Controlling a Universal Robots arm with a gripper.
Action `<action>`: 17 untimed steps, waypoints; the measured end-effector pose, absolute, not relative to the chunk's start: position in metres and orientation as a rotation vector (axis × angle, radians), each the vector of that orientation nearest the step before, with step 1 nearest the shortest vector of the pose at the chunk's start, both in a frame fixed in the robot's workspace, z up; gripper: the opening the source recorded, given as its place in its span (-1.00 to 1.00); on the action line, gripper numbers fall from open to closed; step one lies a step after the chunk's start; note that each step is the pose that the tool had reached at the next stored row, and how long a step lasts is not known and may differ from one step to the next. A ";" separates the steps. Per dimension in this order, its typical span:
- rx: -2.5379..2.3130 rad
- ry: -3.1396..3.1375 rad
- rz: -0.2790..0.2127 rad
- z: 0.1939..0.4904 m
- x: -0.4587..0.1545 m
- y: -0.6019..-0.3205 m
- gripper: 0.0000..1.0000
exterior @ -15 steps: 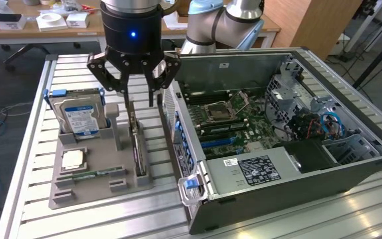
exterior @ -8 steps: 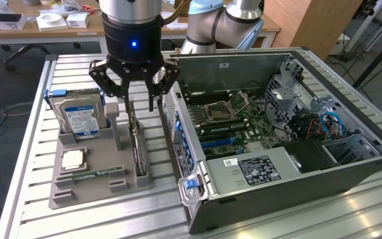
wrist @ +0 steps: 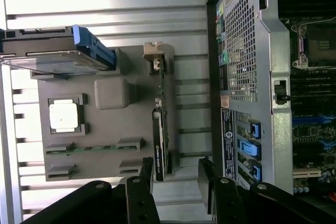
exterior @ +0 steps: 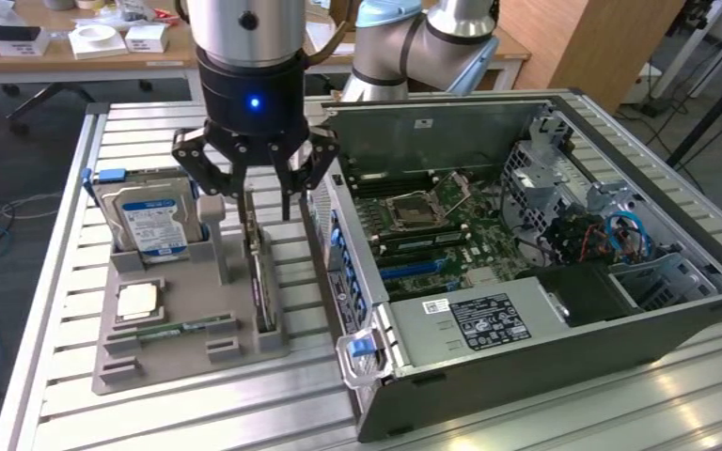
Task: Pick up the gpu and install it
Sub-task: 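Pick up the gpu and move the gpu toward the slot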
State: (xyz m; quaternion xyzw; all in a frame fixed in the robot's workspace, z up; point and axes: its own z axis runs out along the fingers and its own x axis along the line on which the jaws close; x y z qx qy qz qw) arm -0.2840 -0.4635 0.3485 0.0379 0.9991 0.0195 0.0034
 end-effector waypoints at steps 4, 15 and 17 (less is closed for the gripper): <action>0.119 3.132 0.061 0.341 -0.284 -0.463 -0.06; 0.119 3.132 0.061 0.321 -0.284 -0.463 -0.06; 0.119 3.132 0.061 0.317 -0.284 -0.463 -0.06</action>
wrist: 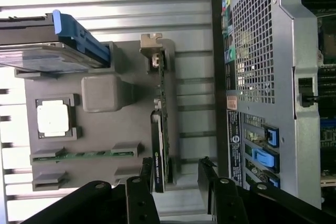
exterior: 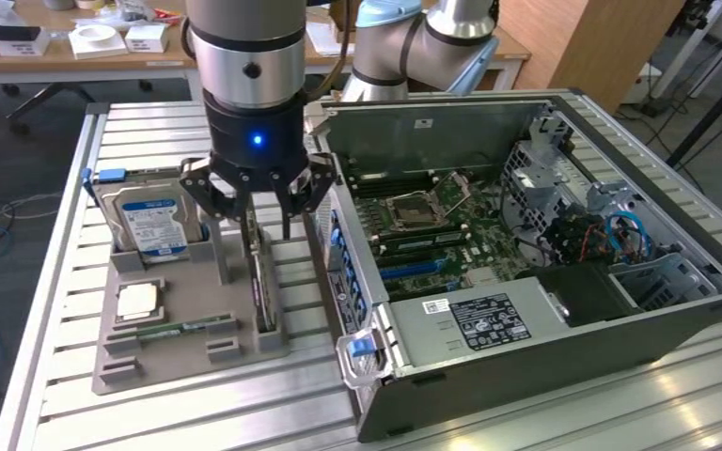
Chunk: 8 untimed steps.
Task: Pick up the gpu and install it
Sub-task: 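Pick up the gpu and move the gpu toward the slot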
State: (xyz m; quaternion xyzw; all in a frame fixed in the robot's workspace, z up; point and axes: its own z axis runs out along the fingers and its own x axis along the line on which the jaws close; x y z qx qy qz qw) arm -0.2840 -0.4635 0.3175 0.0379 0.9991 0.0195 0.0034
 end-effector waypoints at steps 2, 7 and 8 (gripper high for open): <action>0.119 3.132 0.061 0.314 -0.284 -0.463 -0.06; 0.119 3.132 0.061 0.305 -0.284 -0.463 -0.06; 0.119 3.132 0.061 0.303 -0.284 -0.463 -0.06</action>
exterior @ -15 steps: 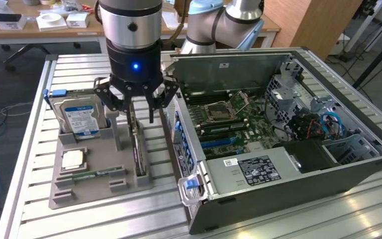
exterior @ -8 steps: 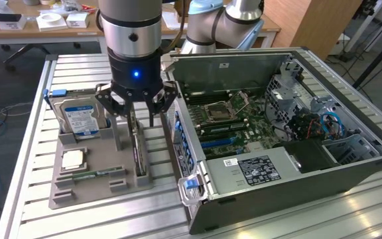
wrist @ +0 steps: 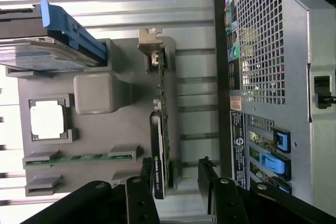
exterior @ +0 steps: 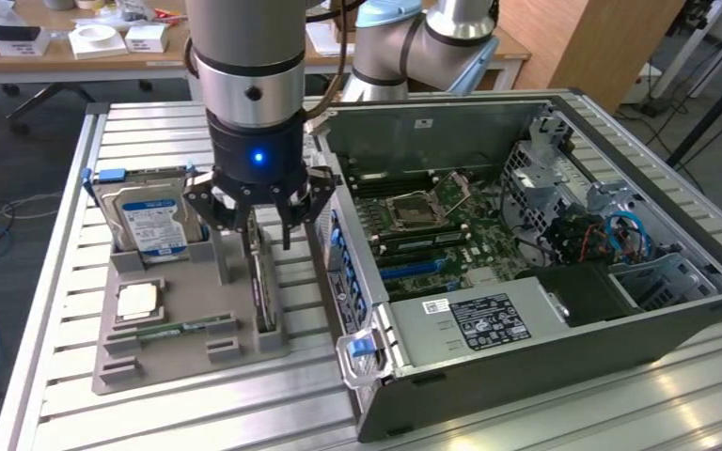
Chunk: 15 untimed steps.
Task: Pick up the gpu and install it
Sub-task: 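Pick up the gpu and move the gpu toward the slot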
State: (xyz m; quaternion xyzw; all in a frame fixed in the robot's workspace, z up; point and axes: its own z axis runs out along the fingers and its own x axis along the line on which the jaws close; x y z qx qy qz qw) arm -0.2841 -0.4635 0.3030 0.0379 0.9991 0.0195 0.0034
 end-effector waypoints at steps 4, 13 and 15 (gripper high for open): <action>0.119 3.132 0.061 0.296 -0.284 -0.463 -0.06; 0.119 3.132 0.061 0.292 -0.291 -0.463 -0.06; 0.119 3.132 0.061 0.291 -0.293 -0.463 -0.06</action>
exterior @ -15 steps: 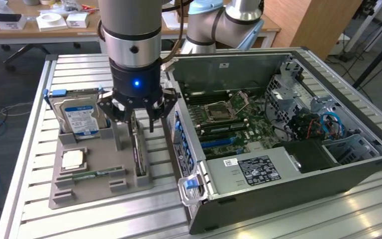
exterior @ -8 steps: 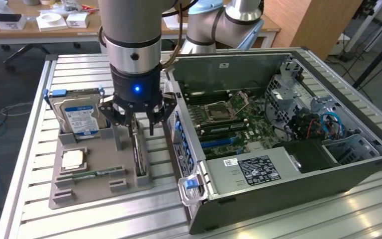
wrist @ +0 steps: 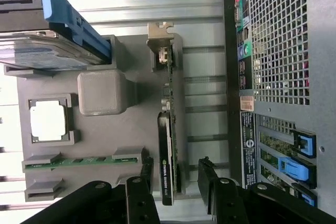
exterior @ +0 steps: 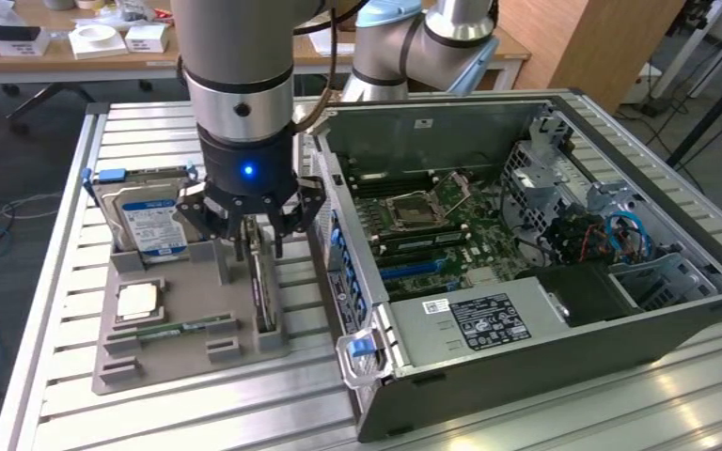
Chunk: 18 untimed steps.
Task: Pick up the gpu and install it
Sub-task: 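Pick up the gpu and move the gpu toward the slot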
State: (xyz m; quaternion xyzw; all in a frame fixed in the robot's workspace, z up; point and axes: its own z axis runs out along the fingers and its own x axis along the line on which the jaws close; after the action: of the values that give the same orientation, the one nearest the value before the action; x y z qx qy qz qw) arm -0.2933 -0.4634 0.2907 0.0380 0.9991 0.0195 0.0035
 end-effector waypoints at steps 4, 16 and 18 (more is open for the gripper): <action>0.119 3.132 0.061 0.286 -0.293 -0.463 -0.06; 0.119 3.132 0.061 0.265 -0.293 -0.463 -0.06; 0.118 3.132 0.061 0.261 -0.293 -0.463 -0.06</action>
State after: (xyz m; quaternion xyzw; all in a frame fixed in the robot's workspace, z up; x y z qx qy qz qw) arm -0.2934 -0.4635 0.2611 0.0377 0.9991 0.0194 0.0034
